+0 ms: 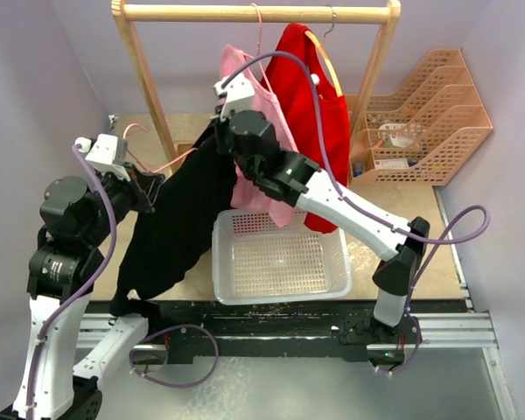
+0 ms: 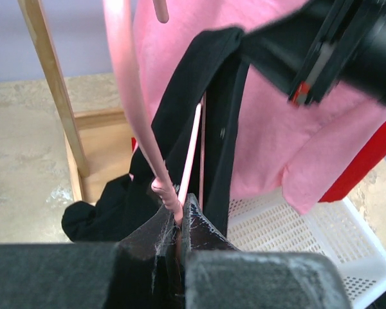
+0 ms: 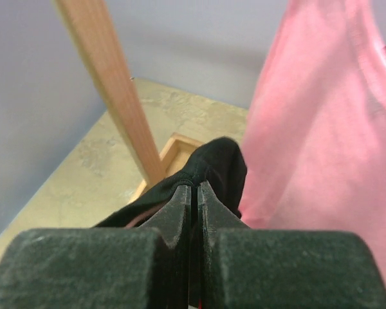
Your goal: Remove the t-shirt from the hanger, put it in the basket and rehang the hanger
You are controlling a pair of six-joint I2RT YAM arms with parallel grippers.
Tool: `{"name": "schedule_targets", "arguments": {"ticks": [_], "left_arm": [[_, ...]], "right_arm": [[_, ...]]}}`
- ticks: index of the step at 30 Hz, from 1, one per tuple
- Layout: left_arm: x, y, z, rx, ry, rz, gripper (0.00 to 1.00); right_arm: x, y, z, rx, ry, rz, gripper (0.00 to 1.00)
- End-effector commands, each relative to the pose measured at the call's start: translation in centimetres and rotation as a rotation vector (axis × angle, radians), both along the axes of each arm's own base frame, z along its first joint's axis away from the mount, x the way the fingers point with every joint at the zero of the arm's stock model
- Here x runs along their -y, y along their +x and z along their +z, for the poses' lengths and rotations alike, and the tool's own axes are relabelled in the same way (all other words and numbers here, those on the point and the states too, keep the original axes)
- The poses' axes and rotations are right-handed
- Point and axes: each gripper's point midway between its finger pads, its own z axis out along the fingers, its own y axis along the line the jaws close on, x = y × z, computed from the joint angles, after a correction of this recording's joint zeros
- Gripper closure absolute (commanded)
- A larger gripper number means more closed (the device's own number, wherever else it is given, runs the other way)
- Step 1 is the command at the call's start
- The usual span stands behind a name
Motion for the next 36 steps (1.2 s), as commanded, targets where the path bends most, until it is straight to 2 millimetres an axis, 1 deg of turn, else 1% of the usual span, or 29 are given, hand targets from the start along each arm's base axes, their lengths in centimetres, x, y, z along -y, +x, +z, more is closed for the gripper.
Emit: {"name": "schedule_targets", "arguments": {"ticks": [1, 4, 7, 9, 13, 17, 19, 25, 26, 28, 29, 33, 36], "left_arm": [[0.5, -1.1, -0.9, -0.021, 0.006, -0.047, 1.0], [1.1, -2.0, -1.0, -0.03, -0.004, -0.088, 1.0], [1.8, -3.0, -0.4, -0.01, -0.021, -0.136, 1.0], [1.8, -3.7, 0.0, 0.006, -0.028, -0.147, 1.0], [1.3, -4.5, 1.1, 0.047, -0.036, -0.126, 1.0], [1.3, -5.7, 3.3, 0.151, -0.039, -0.141, 1.0], [1.3, -6.0, 3.9, 0.174, -0.036, -0.15, 1.0], [1.2, -6.0, 5.1, 0.23, -0.061, -0.135, 1.0], [1.0, -6.0, 5.4, 0.245, -0.067, -0.124, 1.0], [0.5, -5.5, 6.1, 0.282, -0.079, -0.087, 1.0], [0.2, -5.2, 6.4, 0.303, -0.086, -0.066, 1.0], [-1.0, -3.5, 8.2, 0.4, -0.139, 0.025, 1.0], [-1.1, -1.3, 8.7, 0.418, -0.16, 0.058, 1.0]], "right_arm": [[6.4, 4.0, 4.6, 0.041, 0.089, -0.183, 1.0], [7.9, 5.6, 4.2, 0.02, 0.093, -0.207, 1.0], [8.5, 6.7, 3.4, 0.002, 0.082, -0.232, 1.0], [8.6, 7.1, 1.9, -0.025, 0.051, -0.236, 1.0], [8.0, 7.2, 0.0, -0.062, 0.023, -0.212, 1.0], [7.7, 7.0, -1.9, -0.098, 0.0, -0.196, 1.0], [7.5, 7.0, -2.6, -0.11, -0.008, -0.188, 1.0], [7.4, 6.7, -3.6, -0.121, 0.007, -0.177, 1.0], [7.2, 6.4, -3.7, -0.128, 0.009, -0.159, 1.0], [6.0, 5.6, -3.5, -0.119, 0.028, -0.089, 1.0], [5.4, 4.8, -3.5, -0.115, 0.02, -0.055, 1.0], [2.6, 1.0, -2.8, -0.065, -0.025, 0.052, 1.0], [1.1, -2.2, -1.7, -0.028, -0.033, 0.134, 1.0]]}}
